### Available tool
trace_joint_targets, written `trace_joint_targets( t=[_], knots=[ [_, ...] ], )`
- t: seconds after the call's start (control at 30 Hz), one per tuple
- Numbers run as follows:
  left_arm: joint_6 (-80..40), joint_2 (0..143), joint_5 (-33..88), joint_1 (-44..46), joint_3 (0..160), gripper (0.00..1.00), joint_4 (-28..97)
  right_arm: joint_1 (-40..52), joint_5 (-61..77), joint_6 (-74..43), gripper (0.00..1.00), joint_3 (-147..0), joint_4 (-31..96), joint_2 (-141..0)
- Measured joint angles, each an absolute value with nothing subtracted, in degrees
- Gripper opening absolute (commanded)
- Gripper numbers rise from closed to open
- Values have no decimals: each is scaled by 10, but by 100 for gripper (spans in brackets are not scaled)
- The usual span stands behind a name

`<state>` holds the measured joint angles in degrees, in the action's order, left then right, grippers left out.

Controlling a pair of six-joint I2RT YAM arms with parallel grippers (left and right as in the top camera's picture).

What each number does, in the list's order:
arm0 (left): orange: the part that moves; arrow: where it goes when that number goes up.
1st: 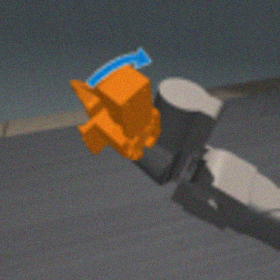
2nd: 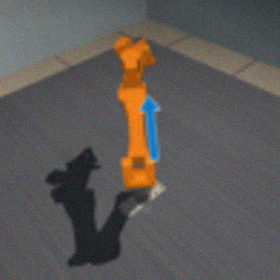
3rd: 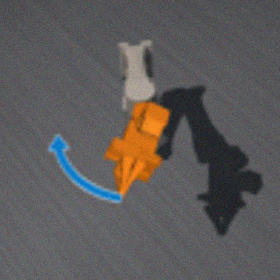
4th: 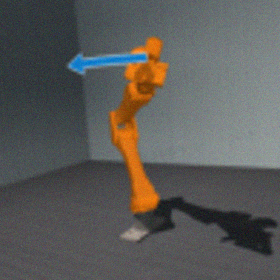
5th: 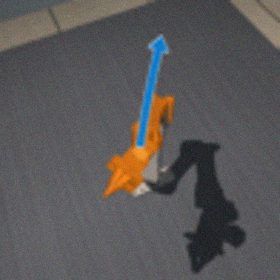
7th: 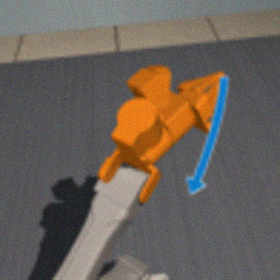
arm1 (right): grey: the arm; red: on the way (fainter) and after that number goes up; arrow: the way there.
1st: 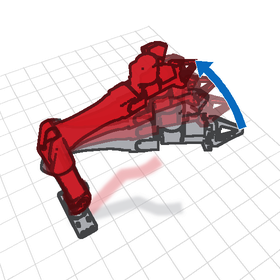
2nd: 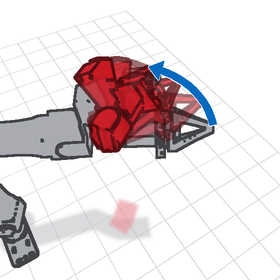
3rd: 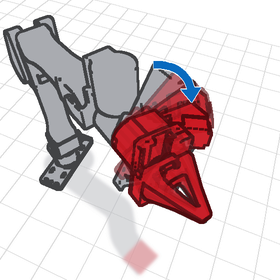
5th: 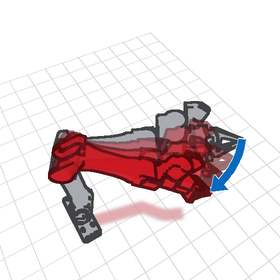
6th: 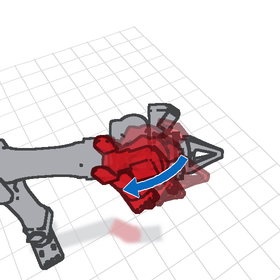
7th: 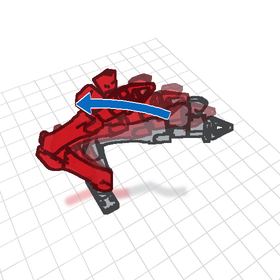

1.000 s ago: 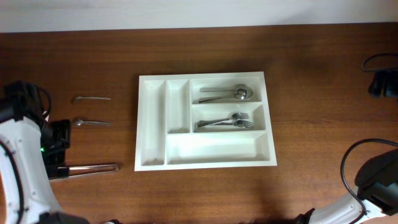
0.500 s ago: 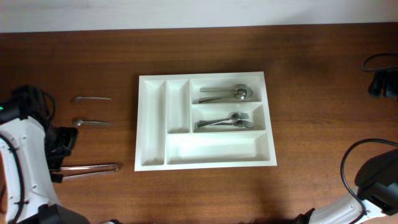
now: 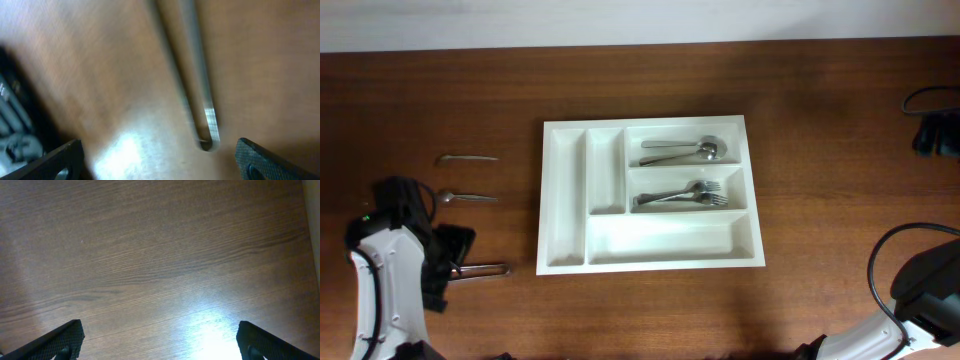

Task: Pack container
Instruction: 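Lower the left gripper and close it on the knife handle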

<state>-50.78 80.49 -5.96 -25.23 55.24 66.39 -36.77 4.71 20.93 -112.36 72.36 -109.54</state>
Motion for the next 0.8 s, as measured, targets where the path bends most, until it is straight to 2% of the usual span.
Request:
trace_joint_targets(
  t=[0.3, 0.8],
  knots=[
    [-607, 805, -62, -257, 516, 99, 626, -368, 47, 209, 99, -1124, 724, -1095],
    [-625, 864, -59, -257, 516, 99, 553, -368, 47, 210, 99, -1124, 724, -1095]
  ],
)
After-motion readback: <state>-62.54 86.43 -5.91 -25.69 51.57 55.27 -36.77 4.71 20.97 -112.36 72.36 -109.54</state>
